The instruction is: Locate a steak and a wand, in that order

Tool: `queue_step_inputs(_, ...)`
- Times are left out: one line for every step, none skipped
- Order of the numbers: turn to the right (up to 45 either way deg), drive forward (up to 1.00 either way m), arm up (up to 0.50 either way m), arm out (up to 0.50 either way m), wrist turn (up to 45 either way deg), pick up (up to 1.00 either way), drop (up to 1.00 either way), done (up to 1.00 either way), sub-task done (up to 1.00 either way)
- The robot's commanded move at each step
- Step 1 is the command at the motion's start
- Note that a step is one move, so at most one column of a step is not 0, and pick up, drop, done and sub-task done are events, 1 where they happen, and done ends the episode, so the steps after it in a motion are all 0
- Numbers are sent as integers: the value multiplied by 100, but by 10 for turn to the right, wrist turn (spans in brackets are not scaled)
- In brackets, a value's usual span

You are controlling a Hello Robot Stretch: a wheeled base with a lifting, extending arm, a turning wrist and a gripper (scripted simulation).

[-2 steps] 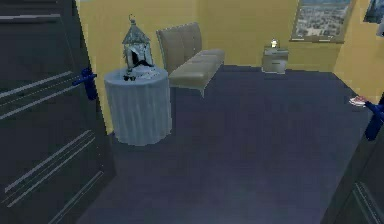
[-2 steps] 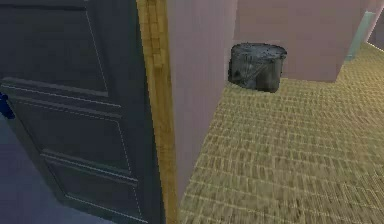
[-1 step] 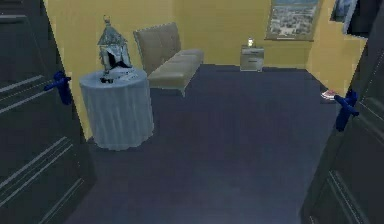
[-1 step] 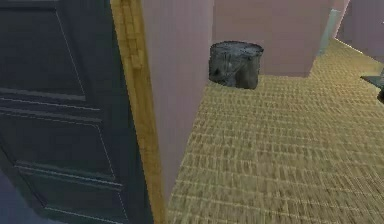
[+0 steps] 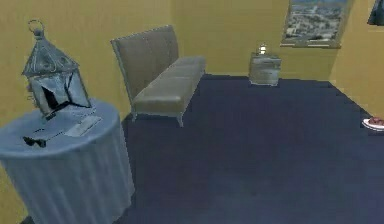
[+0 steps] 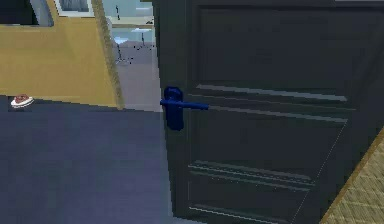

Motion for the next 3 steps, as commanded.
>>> queue_step_inputs(60, 0, 0, 0, 0, 0, 0, 0, 0)
queue_step_inputs(0, 45, 0, 0, 0, 0, 0, 0, 0)
queue_step_inputs(450, 0, 0, 0, 0, 0, 0, 0, 0)
